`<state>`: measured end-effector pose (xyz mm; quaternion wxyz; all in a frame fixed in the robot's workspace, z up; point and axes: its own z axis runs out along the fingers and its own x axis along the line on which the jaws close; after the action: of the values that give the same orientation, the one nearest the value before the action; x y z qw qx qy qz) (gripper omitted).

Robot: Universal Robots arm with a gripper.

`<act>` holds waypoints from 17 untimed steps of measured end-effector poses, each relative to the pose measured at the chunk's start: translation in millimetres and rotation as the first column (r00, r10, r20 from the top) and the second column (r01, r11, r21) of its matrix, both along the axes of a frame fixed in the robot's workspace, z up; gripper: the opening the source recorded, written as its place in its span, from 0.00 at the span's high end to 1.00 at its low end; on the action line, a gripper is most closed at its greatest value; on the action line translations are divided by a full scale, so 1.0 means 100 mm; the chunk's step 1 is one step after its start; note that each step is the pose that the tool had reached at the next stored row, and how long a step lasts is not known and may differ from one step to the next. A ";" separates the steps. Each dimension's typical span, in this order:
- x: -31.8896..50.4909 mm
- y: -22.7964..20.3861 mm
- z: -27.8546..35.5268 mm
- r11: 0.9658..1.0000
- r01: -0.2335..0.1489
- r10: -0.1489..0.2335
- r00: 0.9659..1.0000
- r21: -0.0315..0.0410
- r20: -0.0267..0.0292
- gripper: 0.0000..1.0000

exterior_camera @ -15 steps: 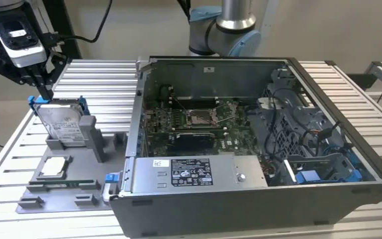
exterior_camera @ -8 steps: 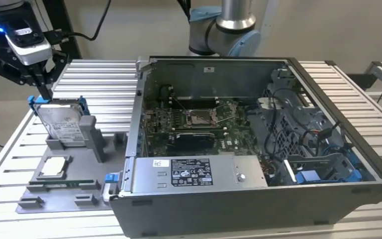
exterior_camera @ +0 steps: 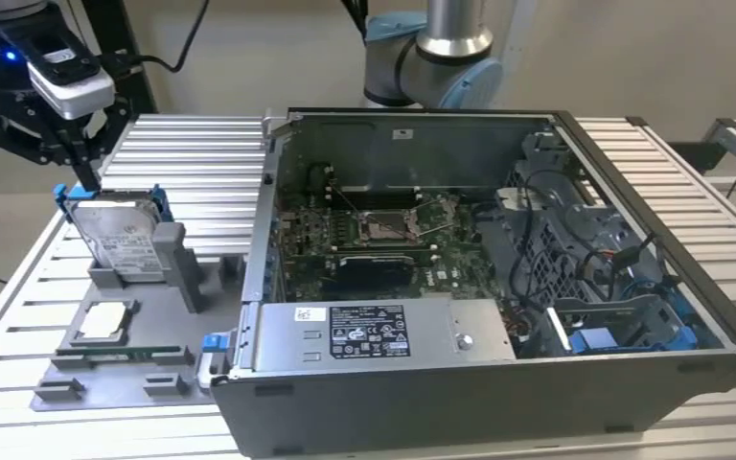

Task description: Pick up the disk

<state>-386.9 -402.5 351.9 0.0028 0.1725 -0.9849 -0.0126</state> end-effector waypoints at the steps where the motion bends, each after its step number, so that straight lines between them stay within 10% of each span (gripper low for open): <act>1: 0.000 0.005 0.000 1.000 -0.016 0.016 1.000 0.000 0.000 1.00; 9: -0.003 0.046 -0.001 0.991 -0.136 0.136 0.991 -0.001 0.000 1.00; 17: -0.022 0.066 -0.001 0.974 -0.229 0.229 0.974 -0.004 -0.001 1.00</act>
<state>-389.1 -396.0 351.8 0.0047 0.2846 -0.9586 -0.0101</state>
